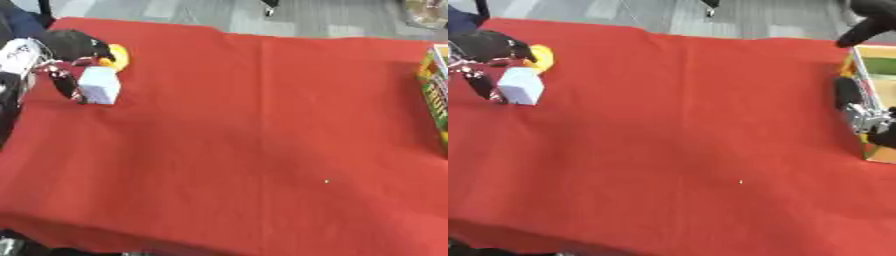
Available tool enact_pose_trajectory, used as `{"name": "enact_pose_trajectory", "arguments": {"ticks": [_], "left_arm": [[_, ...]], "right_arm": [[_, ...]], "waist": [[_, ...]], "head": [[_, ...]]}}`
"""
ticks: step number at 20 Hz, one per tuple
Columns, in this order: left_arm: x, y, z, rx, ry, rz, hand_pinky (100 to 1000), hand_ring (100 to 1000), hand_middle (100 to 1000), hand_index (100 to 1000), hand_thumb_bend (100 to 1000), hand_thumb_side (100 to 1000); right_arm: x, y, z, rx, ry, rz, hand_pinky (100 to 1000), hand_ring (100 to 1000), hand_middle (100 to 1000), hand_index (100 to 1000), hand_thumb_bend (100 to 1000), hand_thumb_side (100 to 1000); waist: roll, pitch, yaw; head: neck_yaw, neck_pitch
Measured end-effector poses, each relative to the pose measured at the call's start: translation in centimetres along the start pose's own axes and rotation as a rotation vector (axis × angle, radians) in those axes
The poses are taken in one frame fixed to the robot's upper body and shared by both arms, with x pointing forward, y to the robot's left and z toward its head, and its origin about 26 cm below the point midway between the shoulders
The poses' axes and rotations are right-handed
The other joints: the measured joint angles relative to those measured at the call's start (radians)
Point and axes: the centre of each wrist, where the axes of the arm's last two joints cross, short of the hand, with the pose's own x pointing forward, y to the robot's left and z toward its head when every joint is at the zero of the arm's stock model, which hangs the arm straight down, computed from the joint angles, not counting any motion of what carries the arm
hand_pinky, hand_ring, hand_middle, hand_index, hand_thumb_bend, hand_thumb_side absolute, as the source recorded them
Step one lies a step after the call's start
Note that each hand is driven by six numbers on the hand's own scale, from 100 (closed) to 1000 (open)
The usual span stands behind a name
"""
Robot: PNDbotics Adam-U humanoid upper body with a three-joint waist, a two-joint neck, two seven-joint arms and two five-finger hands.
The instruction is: Pick up the objects with one hand, pass them to the other hand, and then place them into the box on the other side of the table.
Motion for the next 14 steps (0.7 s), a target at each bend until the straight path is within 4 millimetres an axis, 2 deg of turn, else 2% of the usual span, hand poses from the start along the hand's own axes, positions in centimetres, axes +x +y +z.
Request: {"name": "enact_pose_trajectory", "arguments": {"ticks": [3, 4, 5, 7, 14], "left_arm": [[-0.1, -0.7, -0.1, 0.004, 0.013, 0.054, 803, 736, 714, 809, 448, 144], [-0.1, -1.0, -0.1, 0.007, 0.013, 0.077, 803, 736, 714, 809, 448, 144], [-0.2, -1.1, -0.1, 0.012, 0.014, 0.096, 789, 688, 650, 766, 386, 146], [-0.2, -1.2, 0.0, 0.023, 0.012, 0.129, 774, 631, 580, 715, 331, 144], [-0.5, 0.6, 0.4, 0.056, -0.021, 0.209, 758, 574, 502, 636, 320, 150]], "right_arm": [[0.0, 0.1, 0.0, 0.001, 0.001, -0.005, 815, 630, 618, 968, 100, 227], [0.0, 0.1, 0.0, 0.002, 0.002, -0.005, 815, 630, 618, 968, 100, 227], [0.0, 0.1, 0.0, 0.003, 0.002, -0.005, 815, 629, 618, 968, 100, 227], [0.0, 0.1, 0.0, 0.004, 0.005, -0.005, 815, 628, 618, 967, 100, 229], [0.0, 0.2, 0.2, 0.014, 0.014, -0.014, 815, 627, 617, 966, 100, 232]], "waist": [[-0.001, 0.0, -0.001], [-0.001, 0.0, -0.001], [-0.003, 0.0, -0.001], [-0.004, 0.0, -0.002], [-0.004, 0.001, -0.001]], "head": [[0.0, 0.0], [0.0, 0.0], [0.0, 0.0], [0.0, 0.0], [-0.002, 0.0]]}}
